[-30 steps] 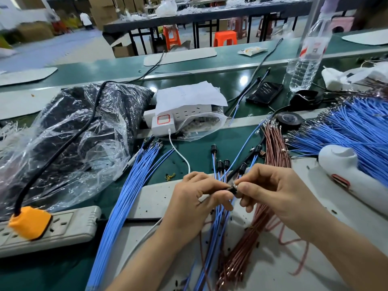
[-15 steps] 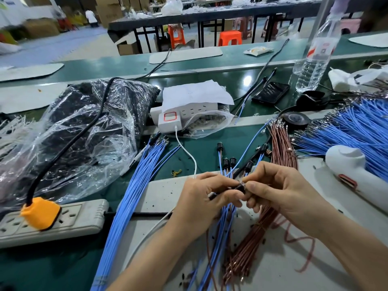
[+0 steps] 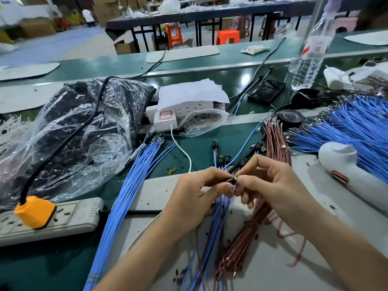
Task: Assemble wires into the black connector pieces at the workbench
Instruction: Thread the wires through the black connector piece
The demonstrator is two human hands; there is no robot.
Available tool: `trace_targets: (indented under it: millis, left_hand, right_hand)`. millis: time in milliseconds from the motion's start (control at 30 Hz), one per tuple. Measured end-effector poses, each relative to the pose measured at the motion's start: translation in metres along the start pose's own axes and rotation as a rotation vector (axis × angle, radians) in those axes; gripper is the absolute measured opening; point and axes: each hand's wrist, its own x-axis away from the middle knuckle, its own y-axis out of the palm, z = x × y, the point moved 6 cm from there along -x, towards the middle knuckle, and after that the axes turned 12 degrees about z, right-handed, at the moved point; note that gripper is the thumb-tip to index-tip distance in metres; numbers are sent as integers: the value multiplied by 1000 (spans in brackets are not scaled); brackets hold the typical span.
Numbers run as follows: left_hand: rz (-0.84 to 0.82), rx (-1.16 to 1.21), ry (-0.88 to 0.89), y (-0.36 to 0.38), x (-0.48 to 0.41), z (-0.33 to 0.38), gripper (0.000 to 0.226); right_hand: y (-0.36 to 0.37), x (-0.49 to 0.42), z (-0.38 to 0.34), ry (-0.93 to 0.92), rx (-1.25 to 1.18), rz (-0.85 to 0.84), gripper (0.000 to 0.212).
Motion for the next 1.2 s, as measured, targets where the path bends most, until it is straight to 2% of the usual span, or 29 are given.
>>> trace_targets:
  millis: [200,300,467,533,633,700,833,1200]
  left_hand:
    - [34,-44,67,7,2,7,14]
    - [14,-54,77,9,4,9,8]
    - [-6,-124,79,7,5,0,10]
    - [11,-101,85,4,4,1,10]
    - [28,-81,94,3,3,3,14]
    - [30,-62,77,2,4,3,21]
    - [62,-43,92,-1,3,6,38]
    - [54,-103,158,2,4,5,16]
  right_hand:
    - [-8,4,-11,-128,48,56,17]
    - [-8,4,-10,-127,81,62,32]
    - [-33,-9,-13,-86,-90,222,39]
    - [-32,-10,-10,-54,-152,212,34]
    - [-11,-4,-6,-5,-250,71,10]
    - [-3,0,-6,2,-293,7,12]
    - [-1,3,-6,-42,-252,22,11]
    - [0,5,-7,-137,-145,71,5]
